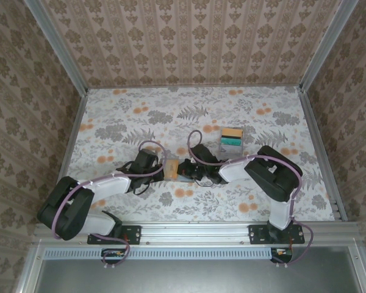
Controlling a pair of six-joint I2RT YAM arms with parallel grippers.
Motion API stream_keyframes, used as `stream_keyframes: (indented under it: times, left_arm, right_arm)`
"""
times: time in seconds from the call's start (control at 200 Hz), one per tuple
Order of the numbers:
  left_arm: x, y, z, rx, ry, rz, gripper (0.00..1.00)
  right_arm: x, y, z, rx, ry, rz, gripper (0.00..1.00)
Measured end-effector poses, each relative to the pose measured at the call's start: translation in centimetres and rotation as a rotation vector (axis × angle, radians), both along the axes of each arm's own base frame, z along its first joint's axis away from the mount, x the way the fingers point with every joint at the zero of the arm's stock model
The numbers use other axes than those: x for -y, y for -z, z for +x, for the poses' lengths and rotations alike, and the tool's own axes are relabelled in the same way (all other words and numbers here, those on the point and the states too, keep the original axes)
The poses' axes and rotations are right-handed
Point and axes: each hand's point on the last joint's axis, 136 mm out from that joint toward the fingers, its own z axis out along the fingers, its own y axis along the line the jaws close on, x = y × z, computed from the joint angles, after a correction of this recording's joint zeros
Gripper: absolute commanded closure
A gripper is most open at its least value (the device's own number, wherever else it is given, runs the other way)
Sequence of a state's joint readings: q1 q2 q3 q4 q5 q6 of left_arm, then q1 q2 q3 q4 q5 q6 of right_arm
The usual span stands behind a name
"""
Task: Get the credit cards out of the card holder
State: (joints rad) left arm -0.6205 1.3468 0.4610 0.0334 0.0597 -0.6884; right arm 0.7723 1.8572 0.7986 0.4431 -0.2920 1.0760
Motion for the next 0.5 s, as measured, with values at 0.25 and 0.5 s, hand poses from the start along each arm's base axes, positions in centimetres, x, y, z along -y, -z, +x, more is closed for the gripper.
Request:
stream_keyframes:
  times: [0.25, 0.5]
  left_arm:
    - [0.0, 0.0, 0.0, 0.0, 0.0, 0.0, 1.0]
    - [0.0, -0.1, -0.1, -0.001, 0.0, 0.0, 1.0]
  right_arm:
    - [3.1, -0.5, -0.3, 0.007, 0.038, -0.009, 1.0]
    - [5.0, -3.1, -0.1, 0.063, 0.047, 0.0, 1.0]
